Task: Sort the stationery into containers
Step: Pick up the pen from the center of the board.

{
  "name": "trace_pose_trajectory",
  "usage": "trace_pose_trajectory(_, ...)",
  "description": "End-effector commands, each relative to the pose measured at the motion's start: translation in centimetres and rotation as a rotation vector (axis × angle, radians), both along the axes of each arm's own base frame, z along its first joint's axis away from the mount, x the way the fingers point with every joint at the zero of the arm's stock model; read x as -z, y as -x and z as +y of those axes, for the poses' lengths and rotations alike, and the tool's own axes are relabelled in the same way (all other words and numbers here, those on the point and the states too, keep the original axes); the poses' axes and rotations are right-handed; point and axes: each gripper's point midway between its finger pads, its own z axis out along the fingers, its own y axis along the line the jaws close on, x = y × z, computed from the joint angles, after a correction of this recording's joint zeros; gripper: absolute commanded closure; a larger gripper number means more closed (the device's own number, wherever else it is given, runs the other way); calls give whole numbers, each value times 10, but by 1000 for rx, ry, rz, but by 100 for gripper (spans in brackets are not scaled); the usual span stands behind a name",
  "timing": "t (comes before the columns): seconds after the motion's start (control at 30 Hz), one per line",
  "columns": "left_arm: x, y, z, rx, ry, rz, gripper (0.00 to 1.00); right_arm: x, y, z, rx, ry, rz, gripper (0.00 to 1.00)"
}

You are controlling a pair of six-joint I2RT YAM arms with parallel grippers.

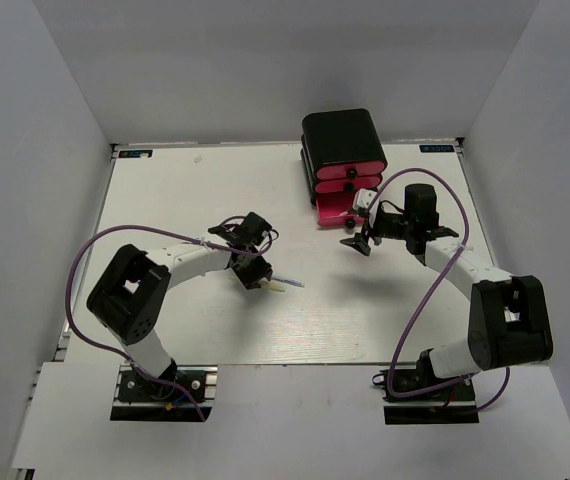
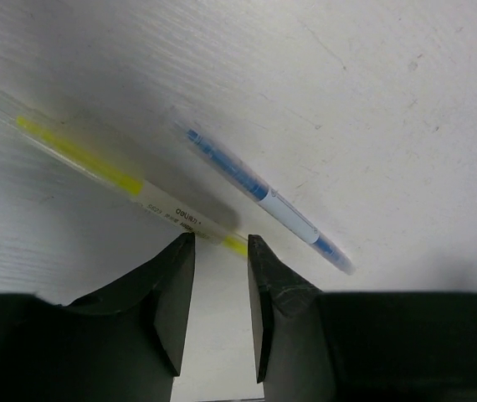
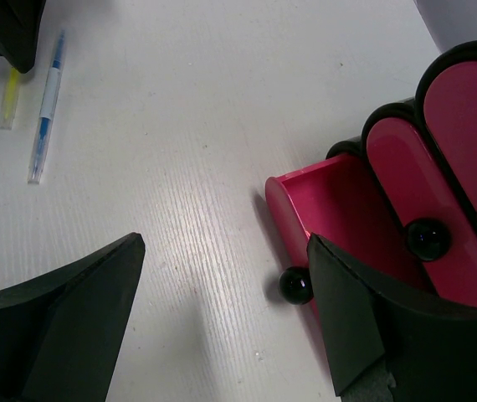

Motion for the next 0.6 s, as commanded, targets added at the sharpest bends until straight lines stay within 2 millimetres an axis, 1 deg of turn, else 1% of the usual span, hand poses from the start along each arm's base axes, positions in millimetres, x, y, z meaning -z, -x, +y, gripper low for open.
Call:
trace_pose_trajectory(0.0, -5, 2, -1, 8, 12, 11, 57, -12, 2, 1, -15, -25, -26, 16)
trace_pose_trajectory(0.03, 0, 5, 1, 8, -1, 29, 57, -11, 2, 2, -16, -25, -23, 16)
trace_pose_trajectory(0.07, -3, 3, -1, 8, 4, 21, 57, -10, 3, 2, -18, -24, -21, 16)
trace_pose_trajectory(0.13, 0, 1, -2, 8, 3, 23, 56, -11, 3, 2, -17, -25, -26, 16)
trace_pose_trajectory(0.17, 8, 4, -2, 11, -3, 48, 55, -11, 3, 2, -16, -24, -20, 16)
trace_pose_trajectory(0.23, 8, 1, -7, 23, 4, 53, 55, -11, 4, 2, -15, -24, -23, 16)
trace_pose_trajectory(0.37, 15, 5, -6, 26, -10, 89, 55, -10, 6, 2, -17, -22, -20, 16)
trace_pose_trajectory(0.47, 15, 3, -3, 17, -9, 89, 62, -8, 8, 3, -20, -22, -17, 16)
trace_pose_trajectory(0.5, 15, 3, -3, 17, -9, 89, 67, -8, 7, 1, -15, -22, -16, 16)
trace_pose_trajectory(0.57, 16, 8, 0, 16, -22, 106, 75, -8, 8, 1, -17, -25, -11, 16)
